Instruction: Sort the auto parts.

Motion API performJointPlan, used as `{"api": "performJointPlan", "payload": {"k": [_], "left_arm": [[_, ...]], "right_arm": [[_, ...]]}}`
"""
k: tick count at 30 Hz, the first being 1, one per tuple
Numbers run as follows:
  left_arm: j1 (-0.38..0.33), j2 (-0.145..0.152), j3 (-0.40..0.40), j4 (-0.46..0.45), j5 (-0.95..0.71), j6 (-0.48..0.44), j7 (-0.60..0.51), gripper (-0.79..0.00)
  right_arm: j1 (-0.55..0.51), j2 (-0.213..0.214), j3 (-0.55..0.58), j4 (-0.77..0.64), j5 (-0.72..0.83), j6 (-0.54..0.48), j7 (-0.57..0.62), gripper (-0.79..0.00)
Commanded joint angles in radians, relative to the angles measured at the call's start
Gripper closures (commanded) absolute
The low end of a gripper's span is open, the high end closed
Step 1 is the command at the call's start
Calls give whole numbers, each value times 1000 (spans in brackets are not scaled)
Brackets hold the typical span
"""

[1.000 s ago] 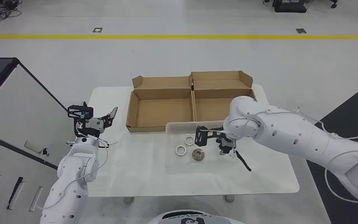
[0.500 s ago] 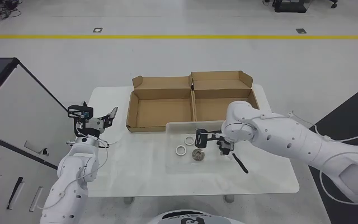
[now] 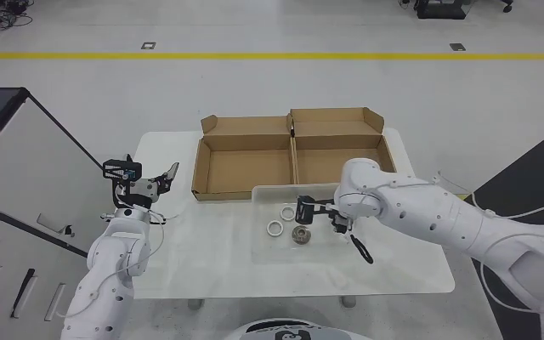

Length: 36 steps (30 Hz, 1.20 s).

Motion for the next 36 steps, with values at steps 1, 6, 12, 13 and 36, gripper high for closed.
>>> {"api": "performJointPlan", "payload": {"k": [1,6,12,13,36], "left_arm": [[0,0,0,0,0,0,0,-785],[0,0,0,0,0,0,0,-785],[0,0,0,0,0,0,0,-785],[0,0,0,0,0,0,0,-785],[0,0,0,0,0,0,0,-785]], "right_arm": [[-3,-4,2,6,-4,-1,-3,-249],[-15,-17,6,27,-17,-3,-14,-243],[-28,-31,9,51,-30,-8,-15,-243],[-30,-32,9,54,-32,-9,-14,-240],[-82,-43,56,84,-90,-8,-41,-231]]}}
